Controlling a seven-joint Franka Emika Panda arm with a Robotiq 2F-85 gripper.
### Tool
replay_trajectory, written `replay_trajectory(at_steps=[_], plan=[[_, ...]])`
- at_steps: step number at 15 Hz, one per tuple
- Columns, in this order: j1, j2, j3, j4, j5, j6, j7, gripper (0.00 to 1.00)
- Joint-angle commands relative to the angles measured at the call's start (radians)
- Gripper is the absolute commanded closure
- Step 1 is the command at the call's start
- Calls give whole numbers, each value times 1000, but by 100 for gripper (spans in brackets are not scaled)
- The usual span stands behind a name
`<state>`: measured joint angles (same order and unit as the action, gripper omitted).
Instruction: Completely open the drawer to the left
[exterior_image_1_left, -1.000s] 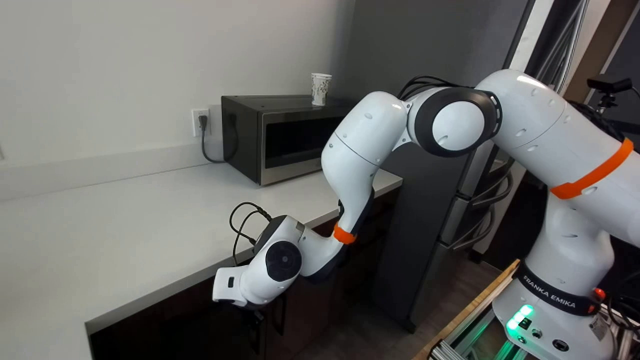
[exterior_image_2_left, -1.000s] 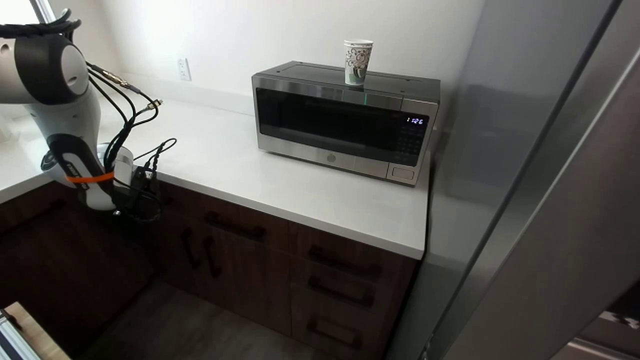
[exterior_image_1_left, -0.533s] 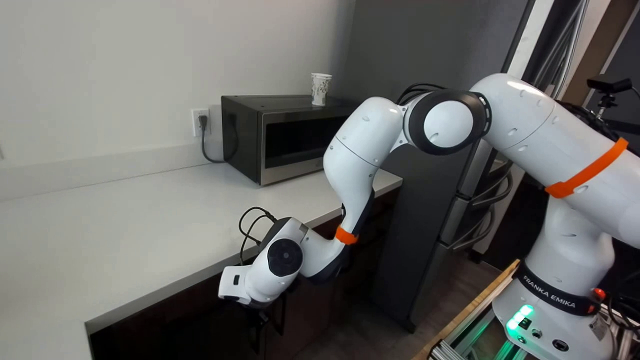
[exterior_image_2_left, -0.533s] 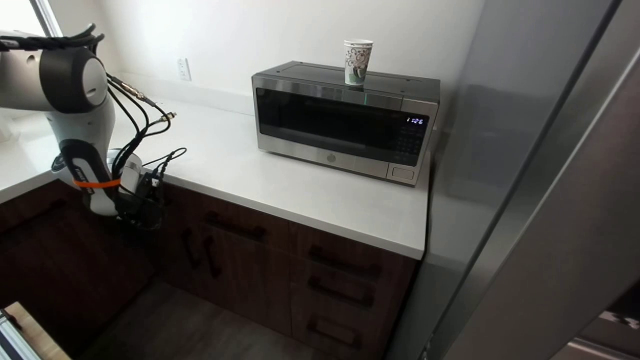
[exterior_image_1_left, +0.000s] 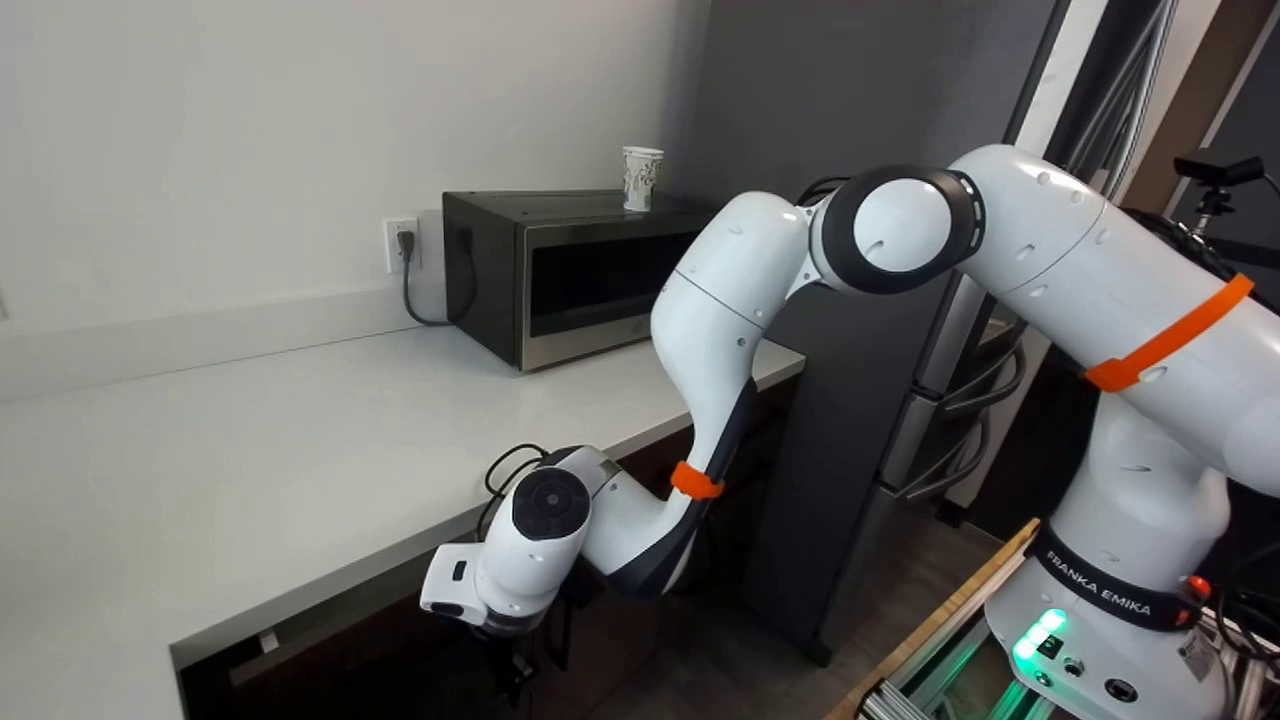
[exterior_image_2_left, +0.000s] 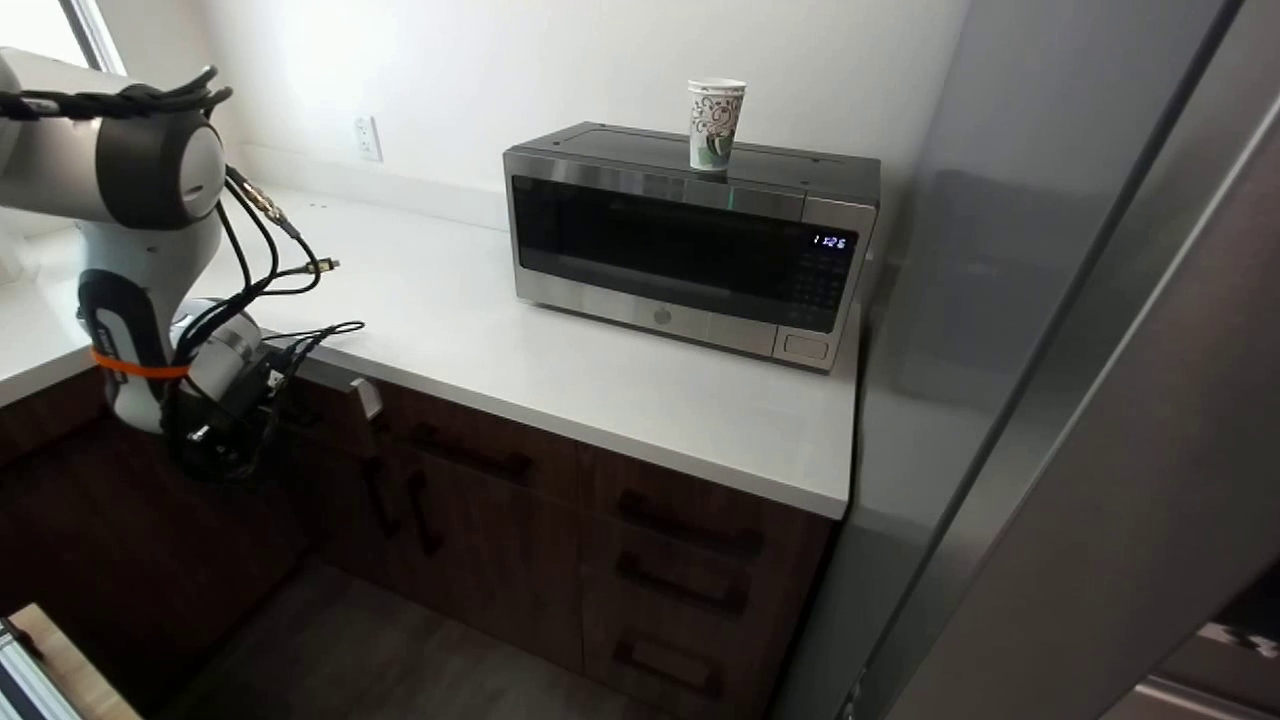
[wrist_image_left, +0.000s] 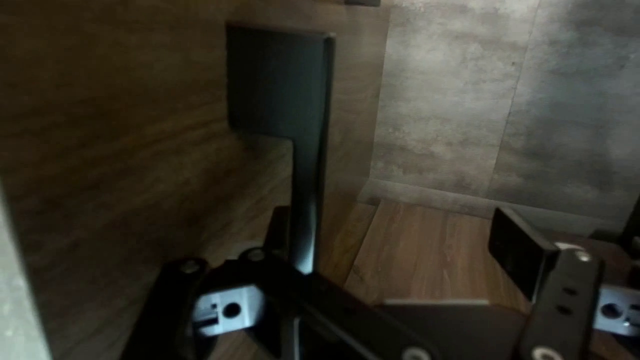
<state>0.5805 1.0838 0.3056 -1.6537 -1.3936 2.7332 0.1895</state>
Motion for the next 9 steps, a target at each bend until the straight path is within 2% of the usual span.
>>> replay_trajectory(at_steps=[1,5,9], plan=[[-7,-28,42,-68,118,-26,-65,0],[-17,-48,70,-108,210,-34,-91,0],[-3,-78,78,-129,230,-48,-96,0]])
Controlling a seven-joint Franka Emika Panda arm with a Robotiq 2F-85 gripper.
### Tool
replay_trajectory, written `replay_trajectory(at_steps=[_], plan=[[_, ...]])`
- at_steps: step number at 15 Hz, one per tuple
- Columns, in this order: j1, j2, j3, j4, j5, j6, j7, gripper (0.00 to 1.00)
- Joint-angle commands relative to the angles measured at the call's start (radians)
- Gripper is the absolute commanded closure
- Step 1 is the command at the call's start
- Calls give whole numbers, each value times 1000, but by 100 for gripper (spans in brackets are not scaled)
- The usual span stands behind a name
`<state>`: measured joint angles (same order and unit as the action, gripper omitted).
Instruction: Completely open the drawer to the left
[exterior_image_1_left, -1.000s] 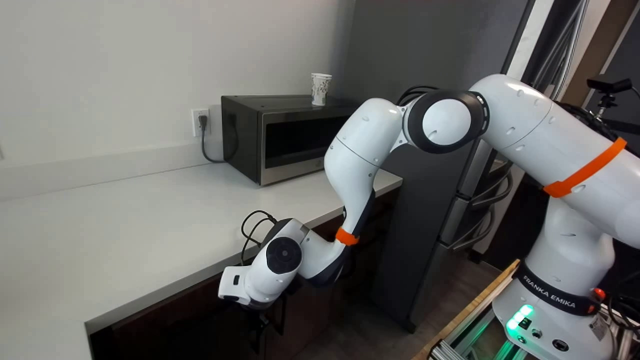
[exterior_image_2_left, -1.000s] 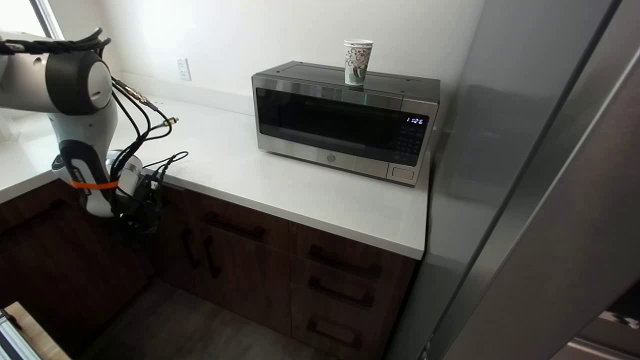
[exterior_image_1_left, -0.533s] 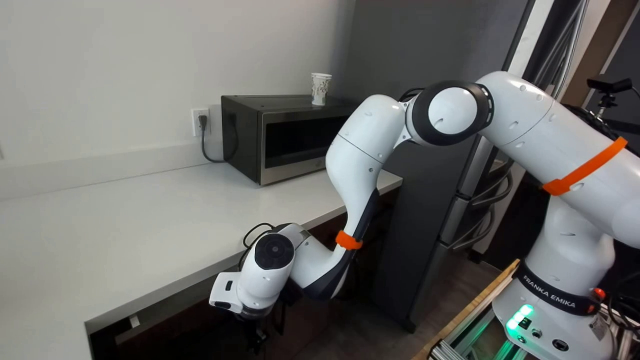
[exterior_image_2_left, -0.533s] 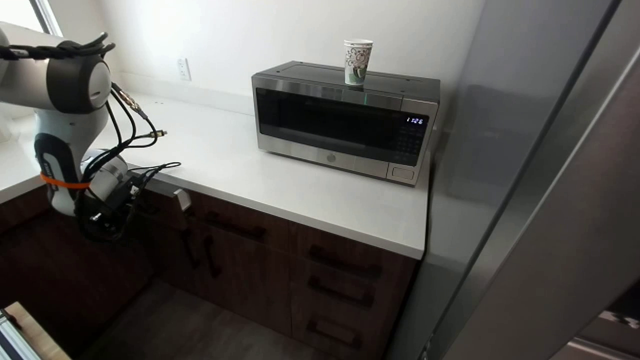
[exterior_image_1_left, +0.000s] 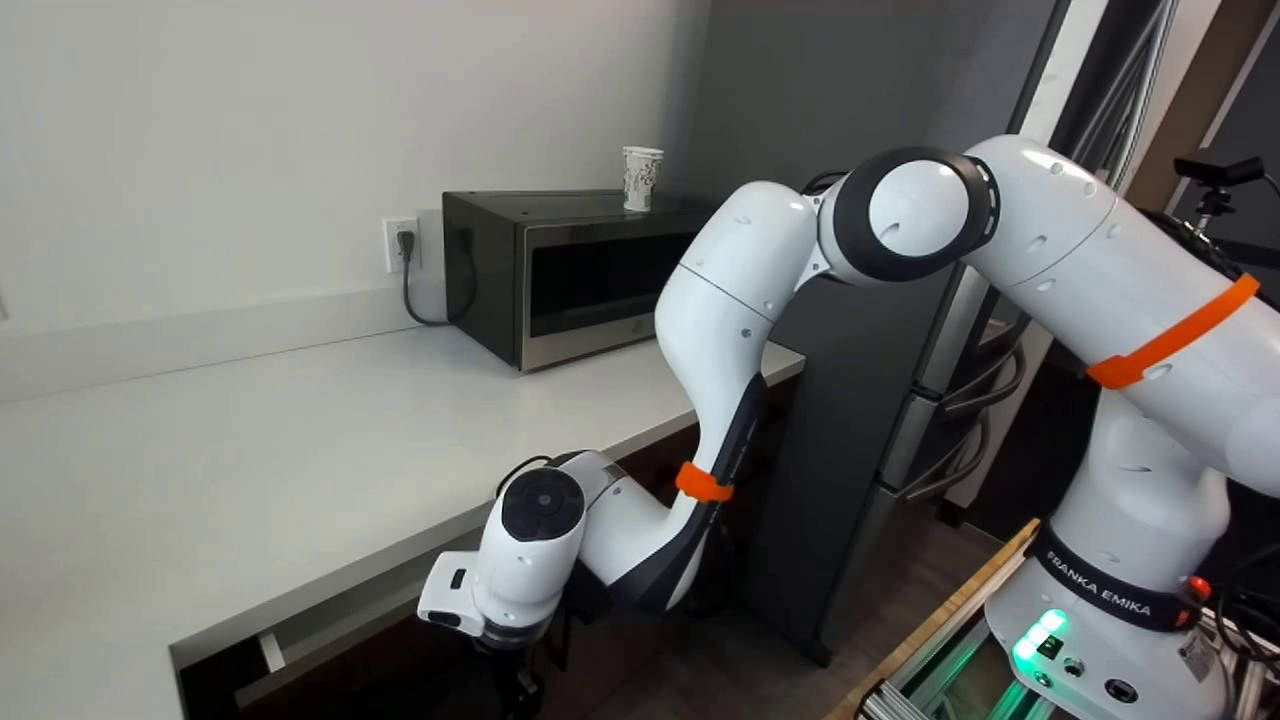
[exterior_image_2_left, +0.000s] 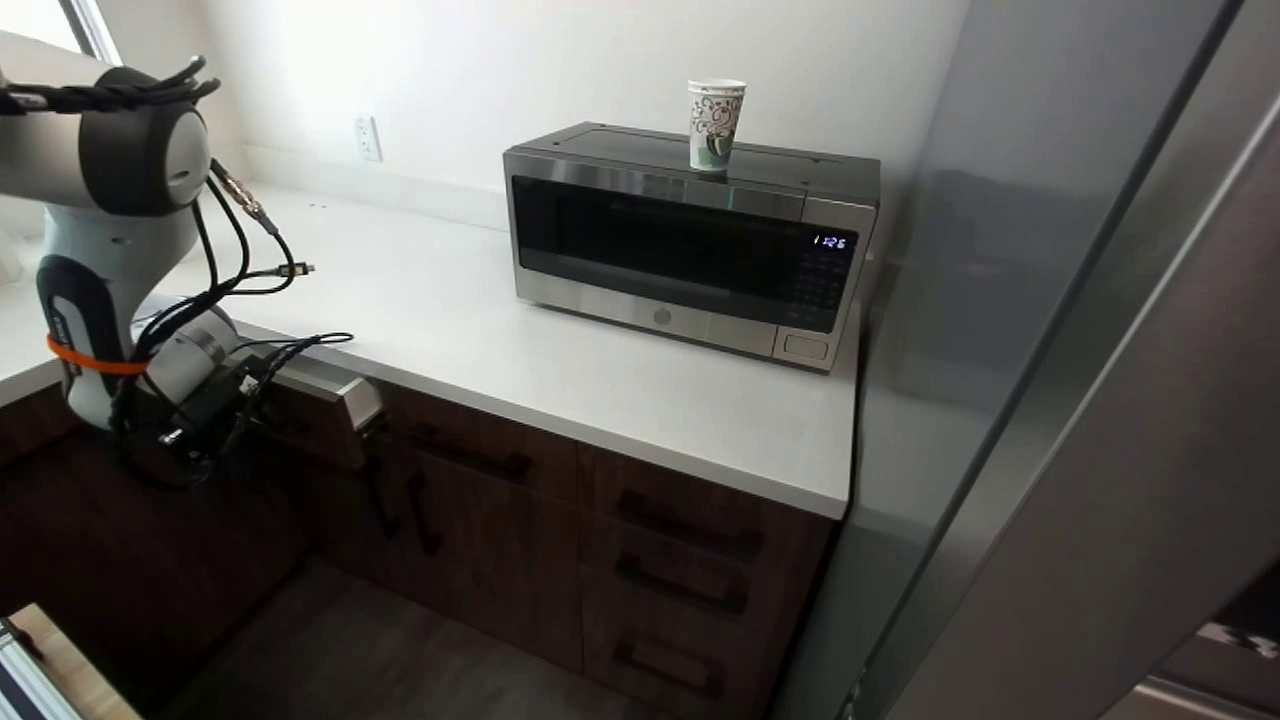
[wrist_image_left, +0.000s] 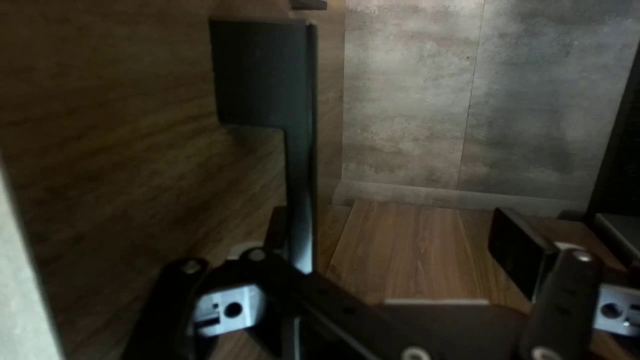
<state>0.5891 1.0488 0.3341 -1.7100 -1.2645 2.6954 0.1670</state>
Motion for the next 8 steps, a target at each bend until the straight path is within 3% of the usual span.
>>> replay_trajectory(at_steps=[1,8], plan=[[-4,-52,47,-75,100,-19,-67,0],[106,-141,-10,-89,-30,-59,-16,0]])
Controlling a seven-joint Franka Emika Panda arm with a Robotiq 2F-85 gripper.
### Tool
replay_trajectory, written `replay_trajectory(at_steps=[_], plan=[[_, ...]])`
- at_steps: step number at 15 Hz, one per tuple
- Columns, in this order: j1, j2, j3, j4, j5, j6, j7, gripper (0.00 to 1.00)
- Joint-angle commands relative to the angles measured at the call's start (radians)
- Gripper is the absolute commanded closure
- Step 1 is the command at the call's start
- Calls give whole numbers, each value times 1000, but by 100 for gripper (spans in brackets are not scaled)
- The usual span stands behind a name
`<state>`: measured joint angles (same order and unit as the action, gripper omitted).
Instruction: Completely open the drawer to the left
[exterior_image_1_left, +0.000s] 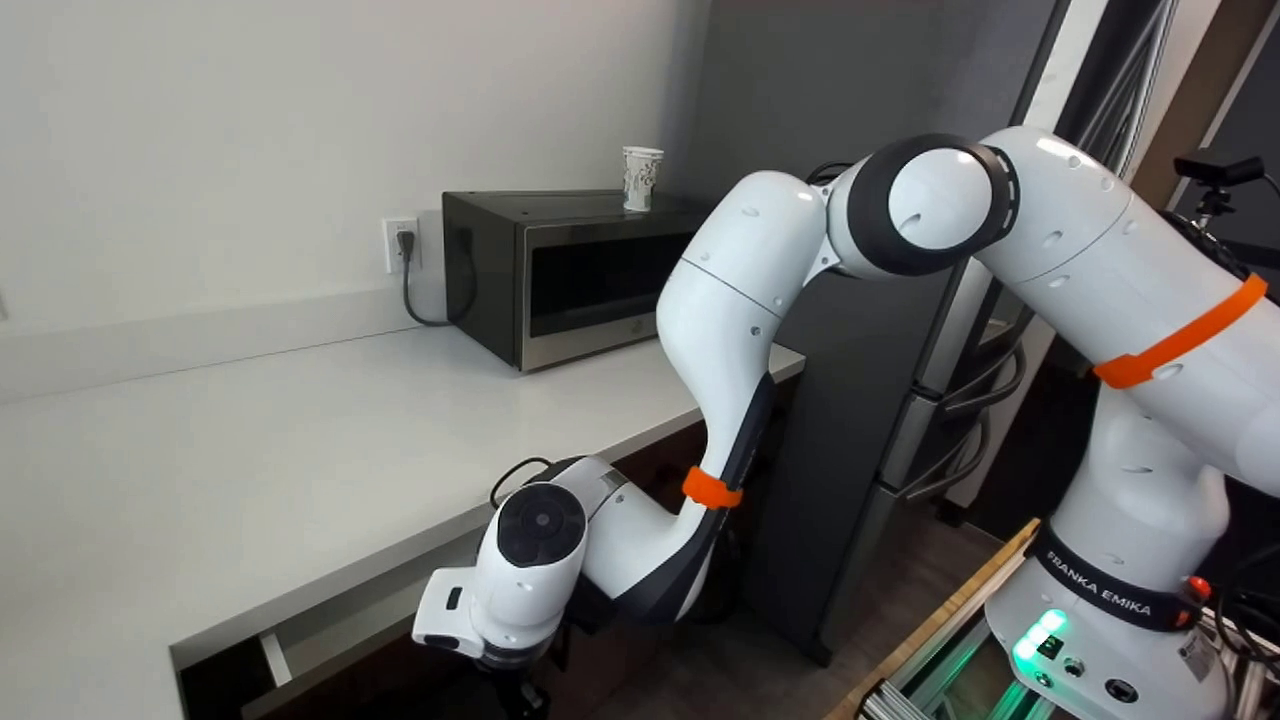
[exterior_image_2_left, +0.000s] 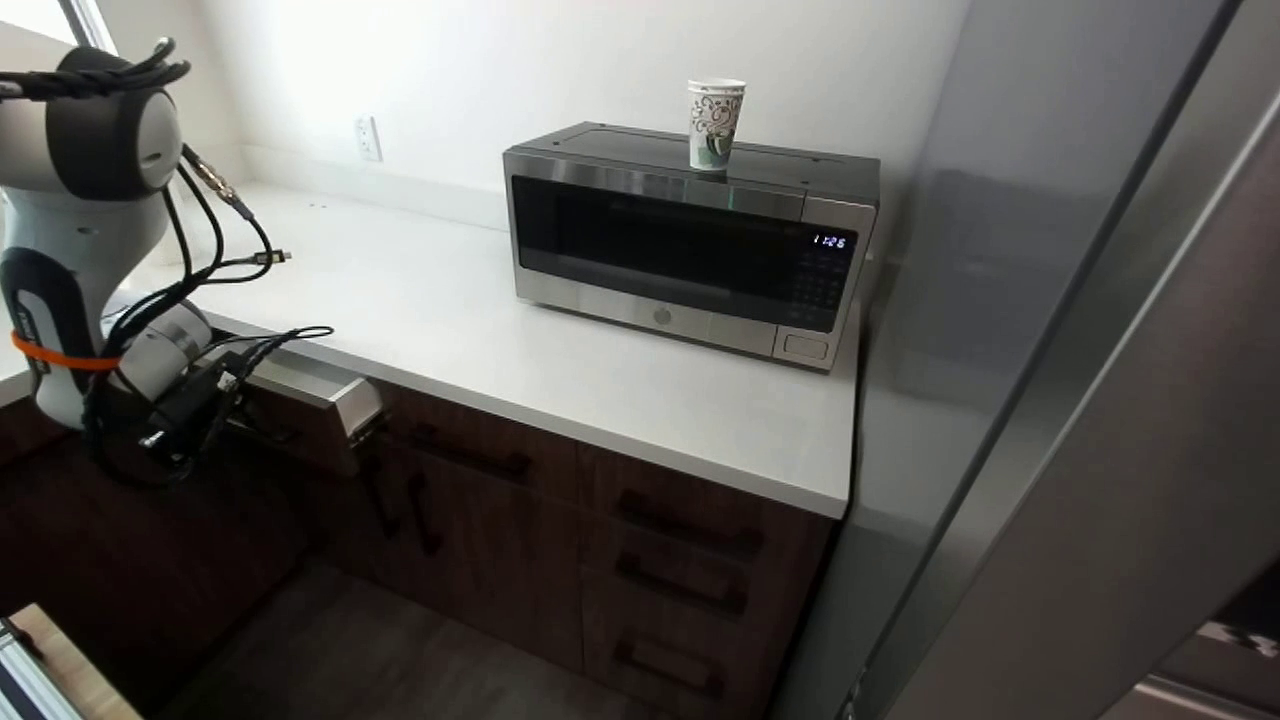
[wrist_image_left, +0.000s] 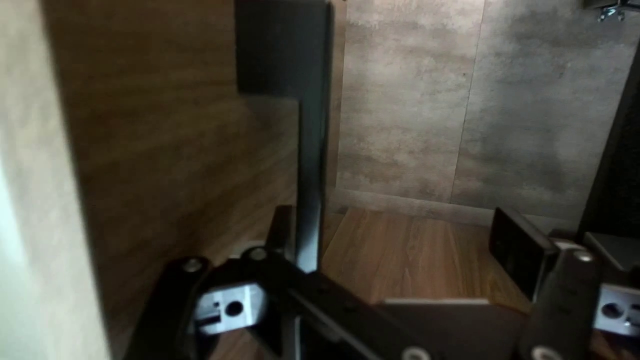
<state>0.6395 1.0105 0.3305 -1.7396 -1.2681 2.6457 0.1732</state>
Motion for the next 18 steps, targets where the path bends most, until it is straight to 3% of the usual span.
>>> replay_trajectory(at_steps=[1,5,9,12,18], plan=[[77,-126,-12,-60,-51,-8,-32,0],[140,-214,-29,-73,-149,2,4,0],[101,-304,7,-105,-13,-14,97,0],[77,-355,-18,-103,90,-31,125,0],[93,-332,-40,-59,76,-10,89,0]])
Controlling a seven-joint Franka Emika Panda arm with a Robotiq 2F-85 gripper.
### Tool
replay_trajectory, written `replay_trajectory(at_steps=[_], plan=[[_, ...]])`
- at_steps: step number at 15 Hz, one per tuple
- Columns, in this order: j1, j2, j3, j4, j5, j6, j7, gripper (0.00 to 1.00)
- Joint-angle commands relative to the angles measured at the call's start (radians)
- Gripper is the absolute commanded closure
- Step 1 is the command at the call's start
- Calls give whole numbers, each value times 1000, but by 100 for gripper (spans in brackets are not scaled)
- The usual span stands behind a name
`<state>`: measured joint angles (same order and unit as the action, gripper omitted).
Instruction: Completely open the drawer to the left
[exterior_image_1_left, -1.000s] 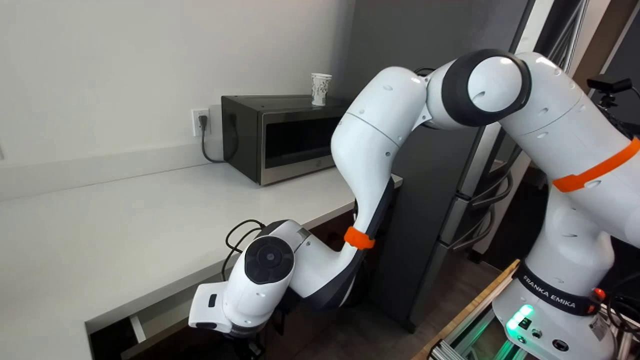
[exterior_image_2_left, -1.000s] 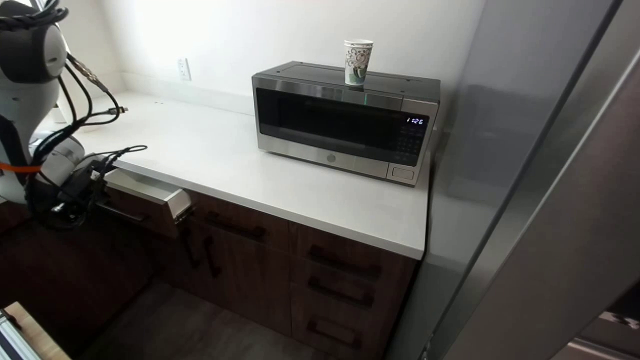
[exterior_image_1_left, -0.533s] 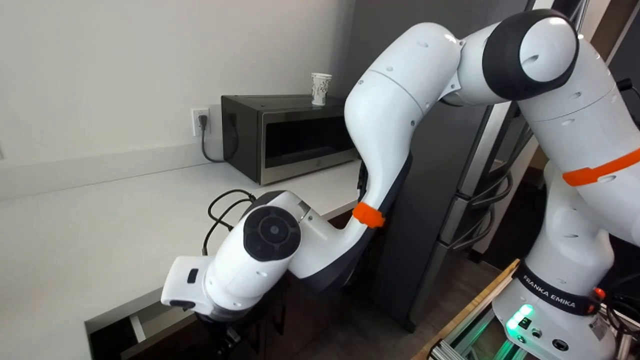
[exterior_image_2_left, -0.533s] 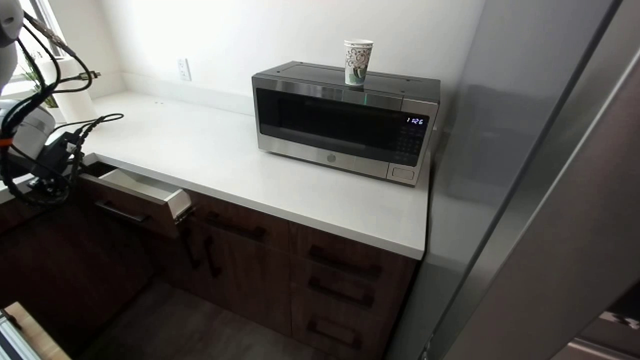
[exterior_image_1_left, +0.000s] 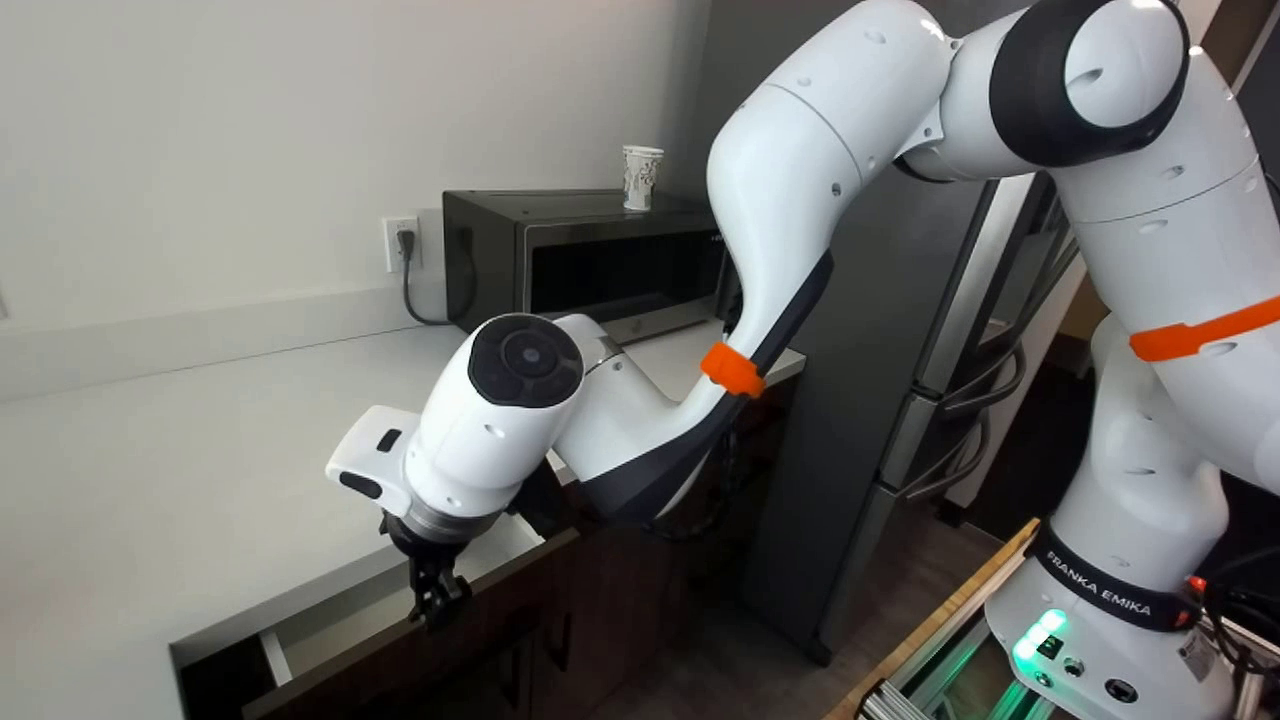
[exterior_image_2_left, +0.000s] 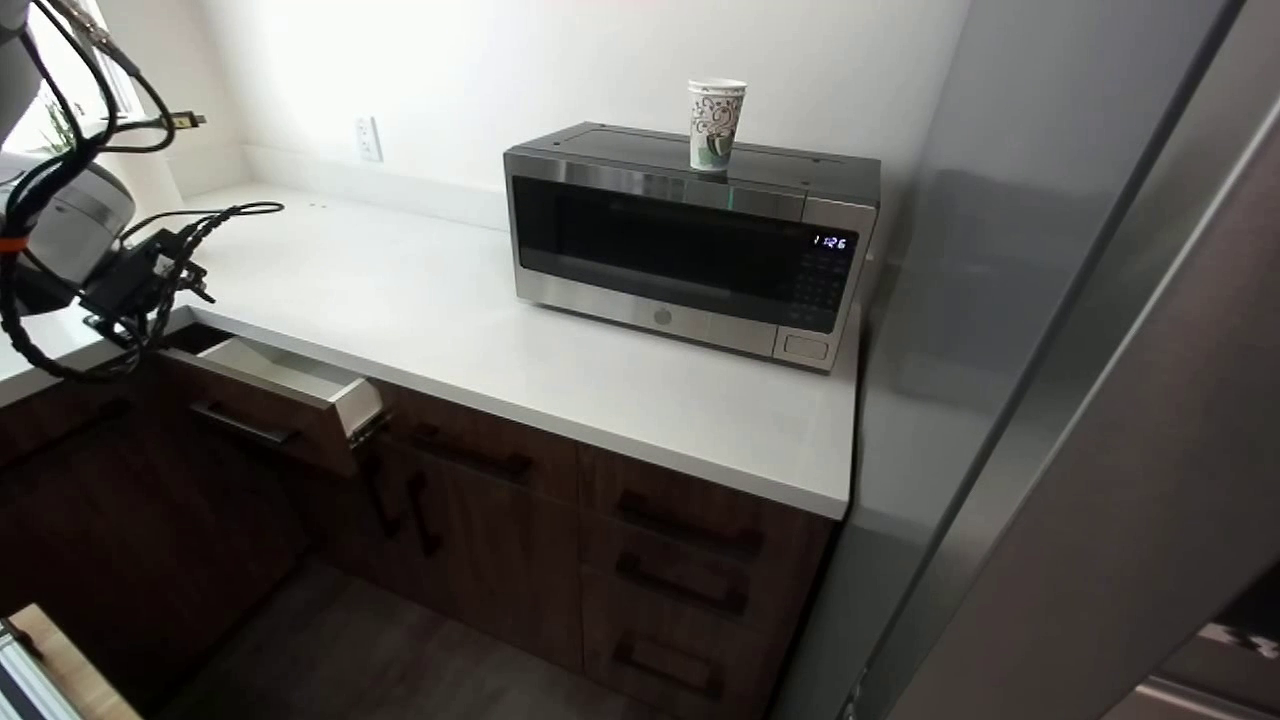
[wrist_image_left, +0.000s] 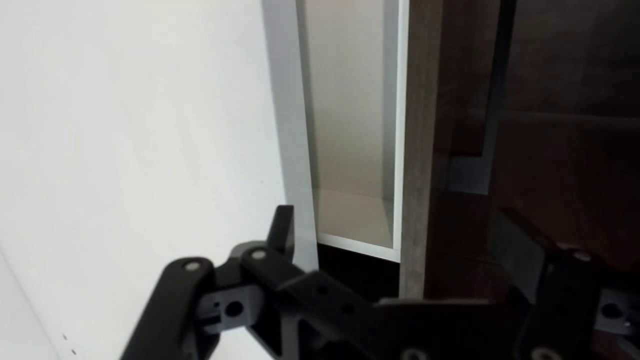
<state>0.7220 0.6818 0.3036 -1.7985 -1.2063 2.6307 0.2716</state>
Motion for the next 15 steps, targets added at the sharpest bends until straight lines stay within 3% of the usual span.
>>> replay_trajectory(at_steps=[1,5,6,8,15], plan=[[16,-2,-13,0,15,5,-9,0],[49,16,-73,46,27,-97,157,0],[47,17,-78,48,35,-114,191,25],[50,19,-95,51,31,-151,262,34],[43,50,-96,45,94,-198,342,89]])
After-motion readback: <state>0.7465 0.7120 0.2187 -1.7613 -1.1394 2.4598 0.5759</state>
